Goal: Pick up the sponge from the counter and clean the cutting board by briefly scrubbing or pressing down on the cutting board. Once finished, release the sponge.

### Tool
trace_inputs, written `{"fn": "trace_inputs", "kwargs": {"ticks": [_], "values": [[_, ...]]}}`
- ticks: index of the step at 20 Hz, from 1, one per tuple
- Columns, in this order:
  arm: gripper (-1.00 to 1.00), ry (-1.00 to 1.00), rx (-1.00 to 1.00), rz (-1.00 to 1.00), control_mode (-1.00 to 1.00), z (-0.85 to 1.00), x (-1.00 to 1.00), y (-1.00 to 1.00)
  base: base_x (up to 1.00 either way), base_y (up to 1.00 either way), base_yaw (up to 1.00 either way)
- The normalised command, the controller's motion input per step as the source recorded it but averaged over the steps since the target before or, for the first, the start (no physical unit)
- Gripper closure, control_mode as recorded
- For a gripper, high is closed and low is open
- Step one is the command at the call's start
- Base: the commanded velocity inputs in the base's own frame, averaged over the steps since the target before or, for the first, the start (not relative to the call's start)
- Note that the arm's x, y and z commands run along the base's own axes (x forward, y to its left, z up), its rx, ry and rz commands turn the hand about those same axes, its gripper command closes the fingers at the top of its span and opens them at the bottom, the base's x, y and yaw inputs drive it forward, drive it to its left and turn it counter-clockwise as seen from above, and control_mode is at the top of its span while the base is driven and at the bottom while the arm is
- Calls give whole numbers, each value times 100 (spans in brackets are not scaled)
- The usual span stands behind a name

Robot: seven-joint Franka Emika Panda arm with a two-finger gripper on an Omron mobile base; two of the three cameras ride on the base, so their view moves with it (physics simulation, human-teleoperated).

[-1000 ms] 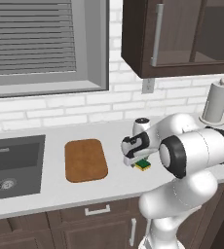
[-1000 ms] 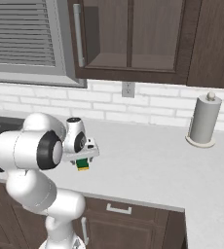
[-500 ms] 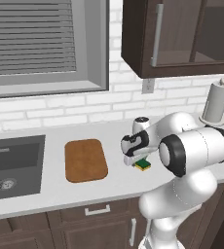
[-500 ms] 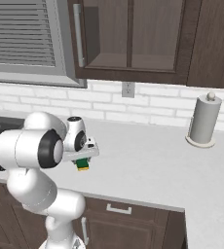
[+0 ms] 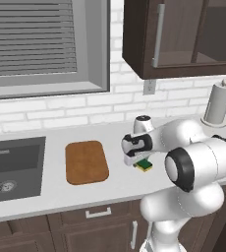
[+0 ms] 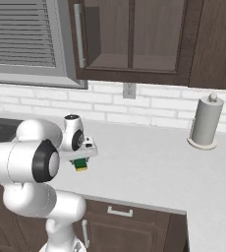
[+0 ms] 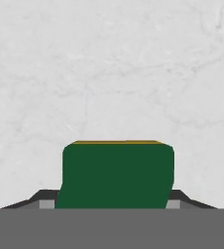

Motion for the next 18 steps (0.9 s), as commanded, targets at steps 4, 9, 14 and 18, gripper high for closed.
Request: {"fn": "trace_inputs", "kwargs": {"ticks": [4, 9, 14, 18], "values": [[100, 0, 0, -19, -100, 38, 6, 37, 0, 0, 0], [100, 0, 0, -31, -100, 9, 4, 53, 0, 0, 0], [100, -7, 0, -36, -100, 1, 0, 59, 0, 0, 0], [100, -9, 0, -34, -100, 0, 16, 59, 0, 0, 0]]}}
